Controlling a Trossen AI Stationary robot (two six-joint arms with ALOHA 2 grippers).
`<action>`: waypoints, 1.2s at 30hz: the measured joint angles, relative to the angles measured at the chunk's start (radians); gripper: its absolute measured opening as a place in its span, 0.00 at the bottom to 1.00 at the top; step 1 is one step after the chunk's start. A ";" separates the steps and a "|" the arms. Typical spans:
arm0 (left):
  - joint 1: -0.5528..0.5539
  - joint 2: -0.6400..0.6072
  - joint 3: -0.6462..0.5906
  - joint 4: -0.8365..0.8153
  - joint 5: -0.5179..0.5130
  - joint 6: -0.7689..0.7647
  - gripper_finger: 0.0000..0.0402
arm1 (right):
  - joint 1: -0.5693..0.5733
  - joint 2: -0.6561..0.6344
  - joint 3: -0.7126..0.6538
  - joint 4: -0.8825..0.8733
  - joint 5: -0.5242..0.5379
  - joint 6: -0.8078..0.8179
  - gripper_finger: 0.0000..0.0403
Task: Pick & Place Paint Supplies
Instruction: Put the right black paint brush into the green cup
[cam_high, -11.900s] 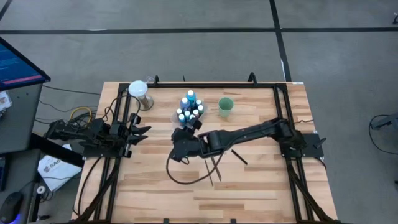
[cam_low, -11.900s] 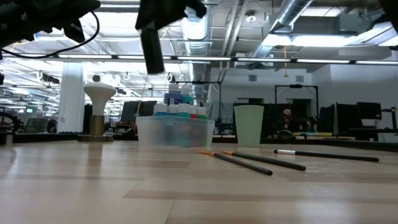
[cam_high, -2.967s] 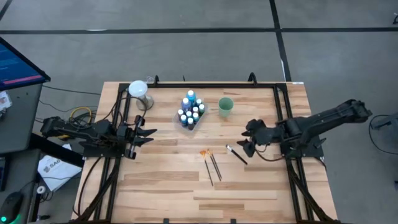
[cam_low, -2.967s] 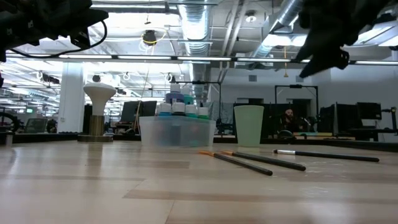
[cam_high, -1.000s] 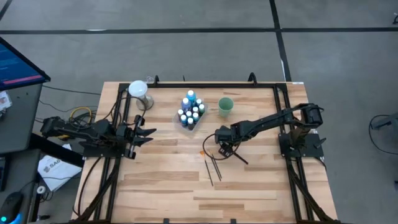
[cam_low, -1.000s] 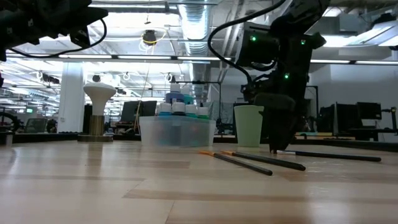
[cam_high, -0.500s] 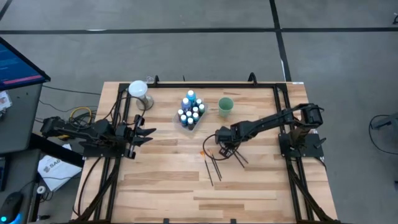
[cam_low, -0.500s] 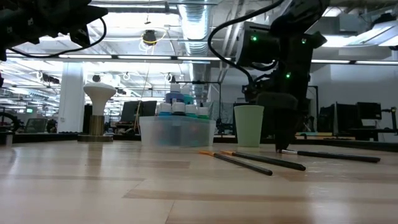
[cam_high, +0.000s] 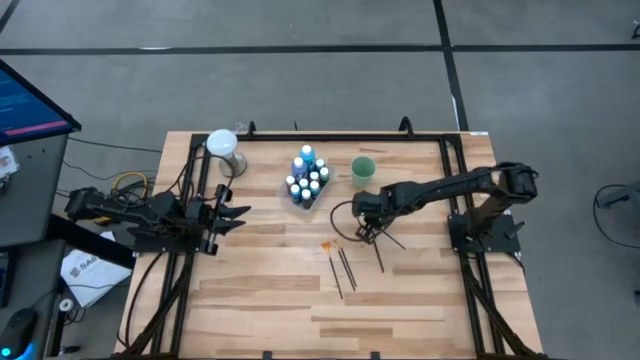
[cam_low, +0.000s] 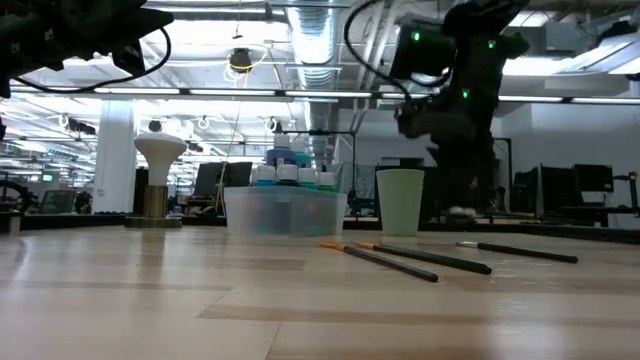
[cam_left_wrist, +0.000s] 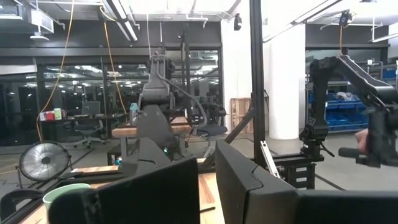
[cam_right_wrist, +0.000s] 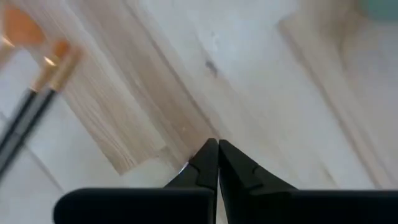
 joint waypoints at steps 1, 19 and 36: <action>0.000 0.000 0.000 0.001 0.000 0.000 0.00 | -0.006 -0.018 0.000 0.003 0.000 -0.003 0.00; 0.000 0.000 0.000 0.006 0.000 0.000 0.00 | -0.161 -0.511 0.004 0.640 0.298 -0.498 0.00; 0.000 0.000 0.000 0.006 0.000 0.000 0.00 | -0.480 -0.435 -0.169 1.165 -0.084 -0.565 0.00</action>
